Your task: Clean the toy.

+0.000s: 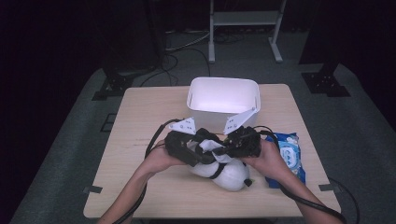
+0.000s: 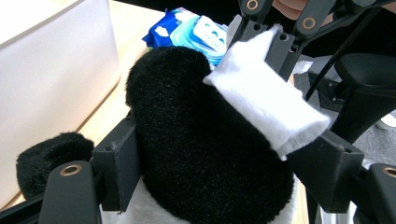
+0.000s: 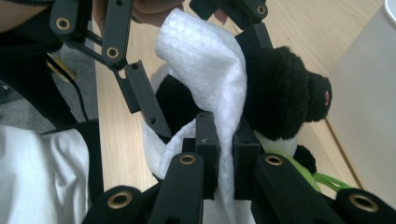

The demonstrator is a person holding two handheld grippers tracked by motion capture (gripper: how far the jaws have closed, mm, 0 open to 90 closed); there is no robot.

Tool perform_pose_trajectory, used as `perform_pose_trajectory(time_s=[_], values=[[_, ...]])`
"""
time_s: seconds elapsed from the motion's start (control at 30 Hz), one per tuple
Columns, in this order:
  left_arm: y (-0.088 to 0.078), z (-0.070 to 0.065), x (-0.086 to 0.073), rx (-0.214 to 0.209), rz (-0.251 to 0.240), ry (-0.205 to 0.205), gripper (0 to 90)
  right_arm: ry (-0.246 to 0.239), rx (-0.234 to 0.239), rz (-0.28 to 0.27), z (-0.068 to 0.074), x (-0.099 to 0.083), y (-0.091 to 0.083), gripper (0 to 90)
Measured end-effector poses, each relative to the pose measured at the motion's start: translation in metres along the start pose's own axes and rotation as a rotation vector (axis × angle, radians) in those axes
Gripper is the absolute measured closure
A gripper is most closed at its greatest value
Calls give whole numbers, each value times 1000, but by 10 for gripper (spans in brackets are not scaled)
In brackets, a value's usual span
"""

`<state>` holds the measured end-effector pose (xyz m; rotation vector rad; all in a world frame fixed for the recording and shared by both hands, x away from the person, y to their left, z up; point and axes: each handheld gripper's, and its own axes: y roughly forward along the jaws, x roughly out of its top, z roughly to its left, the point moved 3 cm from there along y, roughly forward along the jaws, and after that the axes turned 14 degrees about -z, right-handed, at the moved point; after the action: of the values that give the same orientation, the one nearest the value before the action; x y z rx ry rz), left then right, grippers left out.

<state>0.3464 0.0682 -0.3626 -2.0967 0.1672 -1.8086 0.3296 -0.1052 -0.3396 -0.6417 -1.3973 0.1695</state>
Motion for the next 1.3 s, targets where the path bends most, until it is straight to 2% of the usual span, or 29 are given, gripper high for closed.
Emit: perform_pose_trajectory(time_s=[0.03, 0.13, 0.2, 0.27, 0.3, 0.4, 0.5, 0.6, 0.63, 0.73, 0.8, 0.83, 0.87, 0.93, 1.1, 1.3], values=[[1, -1, 1, -2, 0, 1, 227, -14, -2, 10, 0, -1, -2, 843], [7, -3, 2, 1, 2, 10, 226, -15, -21, 21, 2, -6, -6, 843], [12, -4, 3, 12, 1, 20, 237, -3, -32, 27, 2, -7, -10, 842], [15, -6, 5, 24, 0, 35, 254, 4, -22, 21, 0, -5, -14, 841], [16, -5, 7, 31, 5, 30, 257, 3, -26, 17, 1, -3, -16, 840], [21, -6, 10, 24, 8, 33, 257, -26, -15, -23, 3, 10, -22, 840], [25, -8, 13, 9, 12, 47, 256, -72, -9, -19, 7, 23, -19, 839], [28, -10, 14, 3, 10, 40, 254, -108, -9, 8, 9, 28, -11, 839], [27, -8, 13, -5, 20, 49, 252, -106, -9, 14, 8, 27, -10, 839], [26, -6, 11, 1, 9, 30, 232, -71, -4, 23, 3, 18, -12, 840], [25, -4, 9, 14, 17, 18, 198, -55, -14, 48, 1, 10, -14, 840], [25, -3, 8, 11, 18, 17, 202, -46, -26, 75, 0, 3, -14, 840], [25, -4, 7, 5, 9, 14, 217, -37, -25, 77, -1, -1, -14, 840], [25, -4, 8, 1, 1, 12, 224, -8, -10, 44, -2, -7, -18, 840], [24, -5, 7, -2, -7, 21, 231, -4, -15, 5, 0, -14, -22, 840], [20, -3, 2, 3, -8, 12, 237, 14, -11, -32, 1, -19, -20, 839]])
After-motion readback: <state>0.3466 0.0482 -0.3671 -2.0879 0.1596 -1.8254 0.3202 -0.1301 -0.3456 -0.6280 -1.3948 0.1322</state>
